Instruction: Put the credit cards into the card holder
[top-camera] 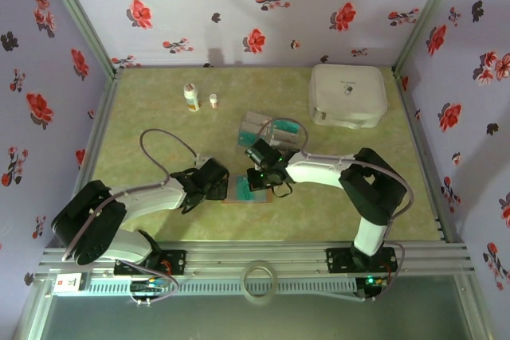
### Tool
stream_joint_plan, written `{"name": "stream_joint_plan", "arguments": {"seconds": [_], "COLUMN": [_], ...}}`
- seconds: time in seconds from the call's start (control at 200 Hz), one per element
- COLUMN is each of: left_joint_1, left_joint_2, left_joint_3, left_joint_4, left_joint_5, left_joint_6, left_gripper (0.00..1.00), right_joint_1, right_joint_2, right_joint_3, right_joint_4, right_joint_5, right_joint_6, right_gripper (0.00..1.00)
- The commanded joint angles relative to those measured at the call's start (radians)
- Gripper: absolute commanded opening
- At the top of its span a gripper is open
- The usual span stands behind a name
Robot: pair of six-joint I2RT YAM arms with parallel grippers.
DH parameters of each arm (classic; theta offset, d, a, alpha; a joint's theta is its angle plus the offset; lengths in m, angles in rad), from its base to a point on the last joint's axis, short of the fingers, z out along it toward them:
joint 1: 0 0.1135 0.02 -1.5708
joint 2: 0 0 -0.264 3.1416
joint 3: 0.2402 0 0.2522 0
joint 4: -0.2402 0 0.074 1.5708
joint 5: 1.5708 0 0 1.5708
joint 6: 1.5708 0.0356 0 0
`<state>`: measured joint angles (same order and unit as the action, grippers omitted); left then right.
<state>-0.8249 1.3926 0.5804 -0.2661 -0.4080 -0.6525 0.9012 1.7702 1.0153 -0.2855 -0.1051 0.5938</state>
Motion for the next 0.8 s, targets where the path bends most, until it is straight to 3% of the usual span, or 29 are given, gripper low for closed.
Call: {"name": "stream_joint_plan", "arguments": {"seconds": [0.0, 0.795], "left_joint_1": [-0.007, -0.009], "left_joint_2": [0.011, -0.014], "left_joint_3": [-0.015, -0.006], "left_joint_4": [0.009, -0.004], "left_joint_5": [-0.002, 0.011], "left_joint_6": [-0.009, -0.009], "left_gripper": [1.0, 1.0], "right_joint_1": [0.017, 0.065], "right_joint_2": [0.019, 0.047], "right_joint_3": [0.035, 0.086], "right_joint_4": [0.004, 0.033], "right_joint_5": [-0.008, -0.037], "right_joint_6": [0.004, 0.037], "right_gripper": [0.01, 0.02]}}
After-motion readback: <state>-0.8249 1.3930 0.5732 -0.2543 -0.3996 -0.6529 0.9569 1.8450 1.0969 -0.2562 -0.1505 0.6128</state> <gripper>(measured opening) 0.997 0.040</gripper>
